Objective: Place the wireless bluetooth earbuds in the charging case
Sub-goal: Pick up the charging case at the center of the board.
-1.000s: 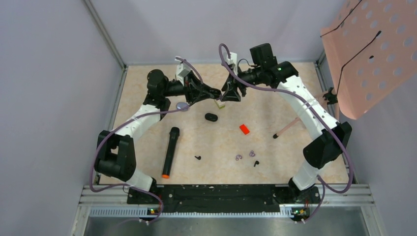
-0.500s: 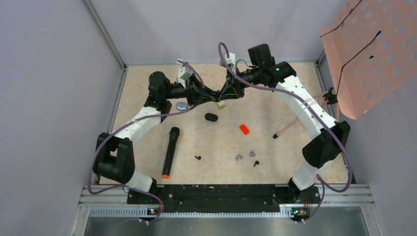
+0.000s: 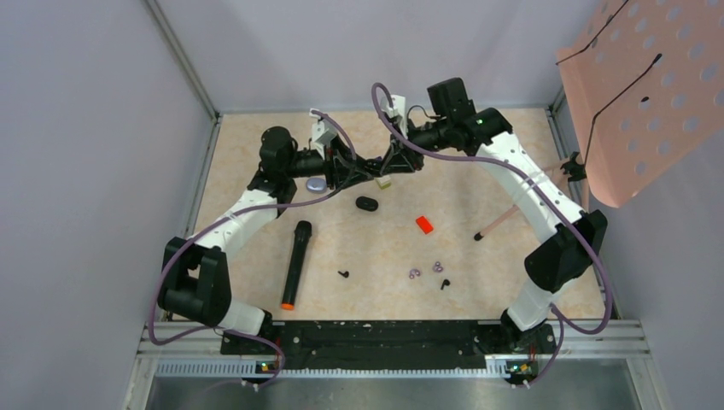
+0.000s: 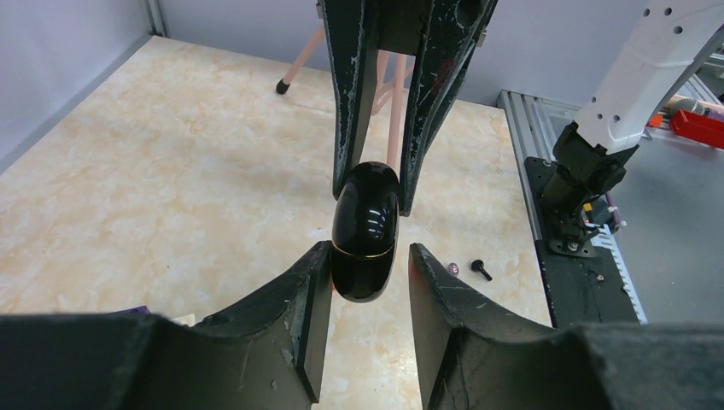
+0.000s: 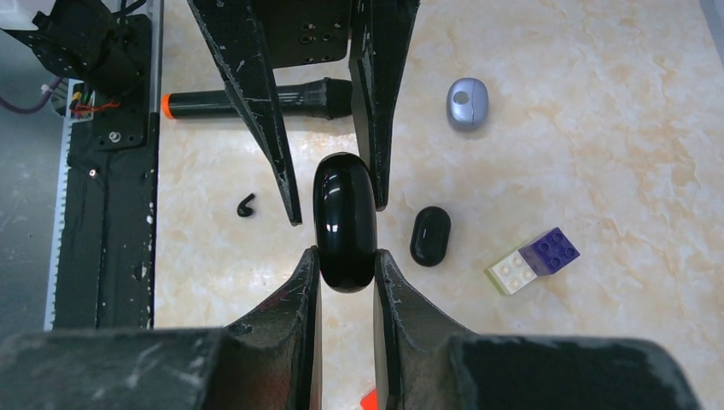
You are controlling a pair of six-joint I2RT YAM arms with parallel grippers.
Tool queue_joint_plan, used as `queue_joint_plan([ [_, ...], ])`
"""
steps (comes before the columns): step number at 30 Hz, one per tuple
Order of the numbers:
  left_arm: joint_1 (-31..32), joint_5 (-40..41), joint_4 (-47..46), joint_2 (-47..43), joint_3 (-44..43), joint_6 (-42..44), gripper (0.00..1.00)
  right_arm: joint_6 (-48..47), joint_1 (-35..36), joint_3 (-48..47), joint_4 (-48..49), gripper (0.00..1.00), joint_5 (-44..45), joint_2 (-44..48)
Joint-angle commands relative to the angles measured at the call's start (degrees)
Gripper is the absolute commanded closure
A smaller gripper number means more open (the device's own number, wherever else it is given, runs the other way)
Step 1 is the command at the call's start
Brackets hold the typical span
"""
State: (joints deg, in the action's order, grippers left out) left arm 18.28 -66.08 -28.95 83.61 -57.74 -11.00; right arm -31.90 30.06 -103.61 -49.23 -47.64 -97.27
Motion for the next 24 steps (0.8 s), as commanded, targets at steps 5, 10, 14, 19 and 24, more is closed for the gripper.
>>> queue_joint_plan([
  [5,0.26,-0.16,-1.92,-0.73,-0.01,-0.07,0.59,-1.94,1.88,-2.93,0.24,0.95,0.6,1.72],
  [10,0.44,0.08,-0.5,-0.43,0.22,1.31,0.6,-1.85,1.97,-3.32,0.28,0.95,0.75,1.63],
  [14,0.59,0.38,-0.41,-0.26,0.65,1.93,0.55,-1.76,2.02,-3.44,0.19,0.96,1.05,1.76],
  [19,0.66,0.39,-0.38,0.15,0.31,2.3,0.59,-1.94,2.02,-3.35,0.01,0.96,1.24,1.81],
  [24,0.69,0.3,-0.5,0.66,0.1,2.24,0.71,-1.98,2.02,-3.27,0.0,0.96,1.69,1.77],
])
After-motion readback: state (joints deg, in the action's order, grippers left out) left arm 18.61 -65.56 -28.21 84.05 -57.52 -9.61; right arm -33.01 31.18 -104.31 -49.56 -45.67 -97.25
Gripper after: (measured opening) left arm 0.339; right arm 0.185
